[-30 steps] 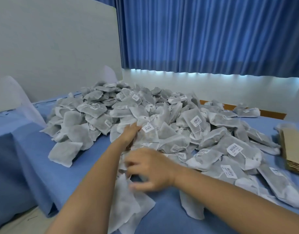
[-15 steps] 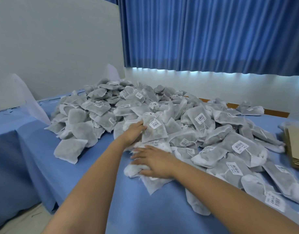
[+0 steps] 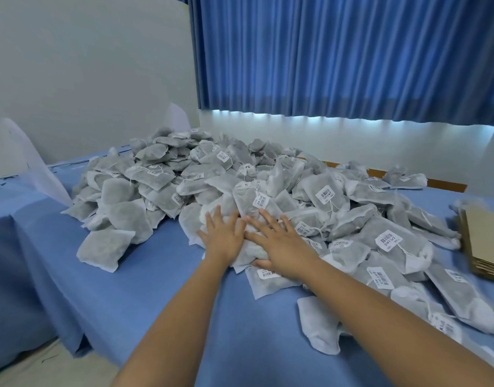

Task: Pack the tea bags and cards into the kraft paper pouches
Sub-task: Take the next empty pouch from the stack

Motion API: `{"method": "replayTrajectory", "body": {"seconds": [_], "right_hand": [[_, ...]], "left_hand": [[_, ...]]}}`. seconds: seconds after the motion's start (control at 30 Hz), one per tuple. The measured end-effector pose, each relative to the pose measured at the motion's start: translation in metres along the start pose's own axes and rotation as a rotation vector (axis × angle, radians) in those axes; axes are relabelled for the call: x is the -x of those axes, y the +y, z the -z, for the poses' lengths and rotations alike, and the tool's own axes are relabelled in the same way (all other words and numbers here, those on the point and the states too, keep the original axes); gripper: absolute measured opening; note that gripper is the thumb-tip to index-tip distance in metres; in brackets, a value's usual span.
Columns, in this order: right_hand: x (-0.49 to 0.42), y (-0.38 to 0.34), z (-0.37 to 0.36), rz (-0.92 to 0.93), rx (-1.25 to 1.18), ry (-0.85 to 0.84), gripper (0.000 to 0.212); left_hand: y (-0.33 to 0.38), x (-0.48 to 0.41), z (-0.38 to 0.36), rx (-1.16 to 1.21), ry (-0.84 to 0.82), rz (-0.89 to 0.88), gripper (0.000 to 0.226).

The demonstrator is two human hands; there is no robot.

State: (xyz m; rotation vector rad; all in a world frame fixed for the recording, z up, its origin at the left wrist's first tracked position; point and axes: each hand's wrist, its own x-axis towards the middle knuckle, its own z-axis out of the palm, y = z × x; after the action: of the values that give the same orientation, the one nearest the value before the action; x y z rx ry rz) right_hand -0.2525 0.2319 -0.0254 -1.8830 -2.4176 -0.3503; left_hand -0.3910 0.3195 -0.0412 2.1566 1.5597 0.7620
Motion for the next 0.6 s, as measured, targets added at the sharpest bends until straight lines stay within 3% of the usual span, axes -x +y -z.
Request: {"method": "replayTrajectory", "body": {"seconds": [0.2, 0.33, 0.43, 0.5, 0.6], "right_hand": [[0.011, 0.014, 0.030, 0.006, -0.136, -0.150, 0.080], [0.035, 0.019, 0.065, -0.016, -0.240, -0.169, 0.060], [0.084, 0.040, 0.085, -0.173, -0.346, -0.022, 0.049], [0.131, 0.063, 0.090, -0.370, -0.406, 0.065, 0.042], [0.205, 0.093, 0.085, -0.643, -0.396, 0.021, 0.034]], "left_hand": [[0.024, 0.018, -0.008, -0.091, -0.026, 0.017, 0.050], [0.054, 0.041, -0.008, -0.322, -0.101, 0.129, 0.054], [0.104, 0.057, 0.004, -0.686, -0.180, 0.317, 0.061], [0.139, 0.071, 0.011, -0.910, -0.223, 0.225, 0.053], [0.186, 0.097, 0.004, -0.973, -0.212, 0.040, 0.045]]}}
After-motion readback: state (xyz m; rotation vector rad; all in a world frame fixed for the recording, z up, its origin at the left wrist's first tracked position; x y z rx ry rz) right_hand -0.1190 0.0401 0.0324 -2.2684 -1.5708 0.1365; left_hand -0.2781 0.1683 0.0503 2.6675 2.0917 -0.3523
